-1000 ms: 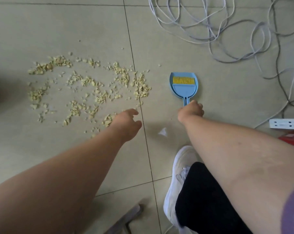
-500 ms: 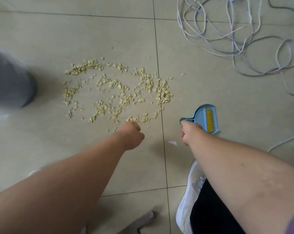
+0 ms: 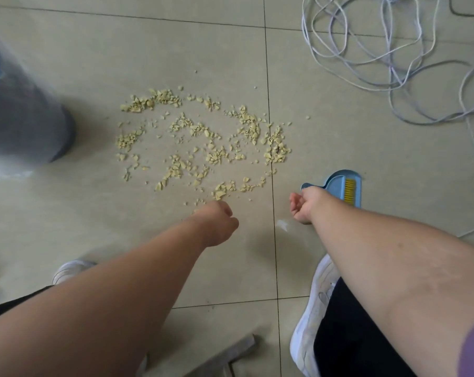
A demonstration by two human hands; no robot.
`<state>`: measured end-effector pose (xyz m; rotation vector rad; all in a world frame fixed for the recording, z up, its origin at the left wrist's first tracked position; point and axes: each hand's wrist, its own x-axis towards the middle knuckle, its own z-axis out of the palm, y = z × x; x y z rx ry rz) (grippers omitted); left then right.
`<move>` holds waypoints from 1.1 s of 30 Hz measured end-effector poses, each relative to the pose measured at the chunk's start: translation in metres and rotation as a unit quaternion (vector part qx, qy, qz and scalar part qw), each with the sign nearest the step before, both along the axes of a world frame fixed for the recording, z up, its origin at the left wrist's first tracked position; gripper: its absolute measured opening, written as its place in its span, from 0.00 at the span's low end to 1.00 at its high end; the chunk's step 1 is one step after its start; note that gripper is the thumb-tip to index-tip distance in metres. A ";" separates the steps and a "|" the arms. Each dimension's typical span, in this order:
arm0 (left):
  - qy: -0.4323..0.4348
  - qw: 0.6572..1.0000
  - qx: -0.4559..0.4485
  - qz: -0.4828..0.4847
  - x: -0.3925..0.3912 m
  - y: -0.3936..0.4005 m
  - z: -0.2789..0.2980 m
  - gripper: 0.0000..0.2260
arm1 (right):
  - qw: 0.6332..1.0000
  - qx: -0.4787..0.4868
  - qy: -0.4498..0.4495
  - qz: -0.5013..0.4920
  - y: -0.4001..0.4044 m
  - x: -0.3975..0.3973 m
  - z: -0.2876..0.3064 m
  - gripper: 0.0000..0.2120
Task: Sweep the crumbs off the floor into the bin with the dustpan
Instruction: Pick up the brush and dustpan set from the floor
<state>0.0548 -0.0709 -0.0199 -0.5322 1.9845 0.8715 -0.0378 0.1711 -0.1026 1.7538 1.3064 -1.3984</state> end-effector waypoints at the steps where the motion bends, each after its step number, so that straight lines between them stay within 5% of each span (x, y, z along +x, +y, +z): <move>1: 0.004 1.000 0.003 0.004 -0.004 0.000 -0.001 0.16 | 1.000 0.017 0.005 0.002 -0.002 -0.001 -0.003 0.10; 9: 0.060 0.991 0.056 0.104 -0.026 -0.001 0.005 0.13 | 0.984 0.065 0.121 0.115 -0.042 -0.005 0.032 0.10; 15: 0.066 0.936 0.195 0.285 -0.046 -0.005 0.063 0.18 | 0.921 -0.072 0.269 0.273 -0.105 -0.010 0.129 0.06; 19: 0.112 0.880 0.291 0.358 -0.051 -0.019 0.117 0.06 | 0.844 -0.056 0.332 0.417 -0.132 0.011 0.205 0.06; 23: 0.114 0.821 0.365 0.424 -0.042 -0.031 0.161 0.12 | 0.737 0.111 0.361 0.561 -0.141 0.042 0.259 0.10; 25: 0.098 0.804 0.367 0.458 -0.032 -0.034 0.172 0.13 | 0.642 0.274 0.371 0.613 -0.143 0.054 0.277 0.15; 28: 0.087 0.832 0.328 0.438 -0.013 -0.035 0.179 0.10 | 0.483 0.371 0.392 0.689 -0.148 0.065 0.295 0.43; 30: 0.088 0.858 0.300 0.408 -0.003 -0.033 0.186 0.14 | 0.475 0.315 0.370 0.733 -0.155 0.064 0.302 0.56; 33: 0.111 0.868 0.282 0.393 0.006 -0.031 0.190 0.22 | 0.496 0.245 0.322 0.768 -0.166 0.057 0.304 0.57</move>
